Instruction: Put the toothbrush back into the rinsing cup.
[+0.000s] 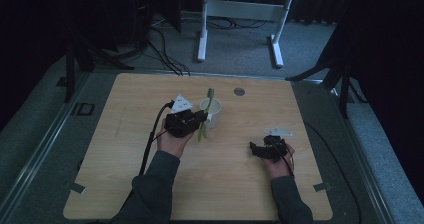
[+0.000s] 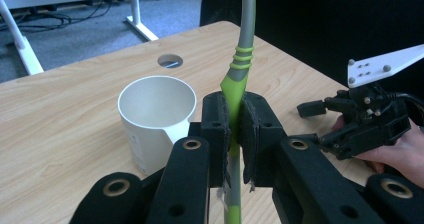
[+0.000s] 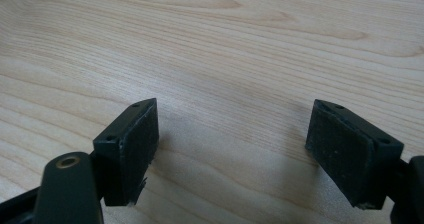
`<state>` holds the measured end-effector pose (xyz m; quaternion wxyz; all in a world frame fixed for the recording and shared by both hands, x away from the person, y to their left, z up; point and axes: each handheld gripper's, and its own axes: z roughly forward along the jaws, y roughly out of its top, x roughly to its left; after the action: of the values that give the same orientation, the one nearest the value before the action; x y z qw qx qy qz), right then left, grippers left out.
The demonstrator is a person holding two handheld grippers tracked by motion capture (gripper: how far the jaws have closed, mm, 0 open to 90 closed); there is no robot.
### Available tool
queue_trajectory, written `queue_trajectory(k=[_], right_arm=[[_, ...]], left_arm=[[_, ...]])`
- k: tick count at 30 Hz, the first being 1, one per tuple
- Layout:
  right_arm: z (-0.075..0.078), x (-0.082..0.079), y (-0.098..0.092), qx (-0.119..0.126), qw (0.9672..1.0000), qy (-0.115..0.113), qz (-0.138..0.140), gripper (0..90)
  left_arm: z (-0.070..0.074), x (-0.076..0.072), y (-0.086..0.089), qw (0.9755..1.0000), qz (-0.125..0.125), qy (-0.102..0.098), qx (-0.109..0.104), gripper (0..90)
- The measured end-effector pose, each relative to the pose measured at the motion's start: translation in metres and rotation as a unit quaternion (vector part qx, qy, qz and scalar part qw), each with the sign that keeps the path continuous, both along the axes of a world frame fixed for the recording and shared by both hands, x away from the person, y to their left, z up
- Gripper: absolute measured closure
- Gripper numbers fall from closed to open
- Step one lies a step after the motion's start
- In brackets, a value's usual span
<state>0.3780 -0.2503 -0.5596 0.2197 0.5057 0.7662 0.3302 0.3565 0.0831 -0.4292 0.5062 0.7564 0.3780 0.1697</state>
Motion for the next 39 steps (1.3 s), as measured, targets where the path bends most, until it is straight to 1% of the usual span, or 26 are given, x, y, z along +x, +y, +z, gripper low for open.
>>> queue_trajectory(k=[4, 23, 31, 37, 39], right_arm=[[0.0000, 0.0000, 0.0000, 0.000, 1.0000, 0.000, 0.000, 20.7], [0.0000, 0.0000, 0.0000, 0.000, 1.0000, 0.000, 0.000, 20.7], [0.0000, 0.0000, 0.0000, 0.000, 1.0000, 0.000, 0.000, 20.7], [0.0000, 0.0000, -0.0001, -0.001, 1.0000, 0.000, 0.000, 20.7], [0.0000, 0.0000, -0.0001, -0.001, 1.0000, 0.000, 0.000, 20.7]], left_arm=[[0.0001, 0.0013, 0.0001, 1.0000, -0.001, -0.002, -0.001, 81.5], [0.0001, 0.0064, -0.0003, 0.9998, 0.006, -0.006, -0.018, 81.4], [0.0001, 0.0072, -0.0012, 0.9993, 0.017, -0.020, -0.026, 81.4], [-0.0008, 0.0088, -0.0016, 0.9991, 0.020, -0.022, -0.030, 81.4], [-0.0010, 0.0086, -0.0023, 0.9990, 0.022, -0.027, -0.029, 81.4]])
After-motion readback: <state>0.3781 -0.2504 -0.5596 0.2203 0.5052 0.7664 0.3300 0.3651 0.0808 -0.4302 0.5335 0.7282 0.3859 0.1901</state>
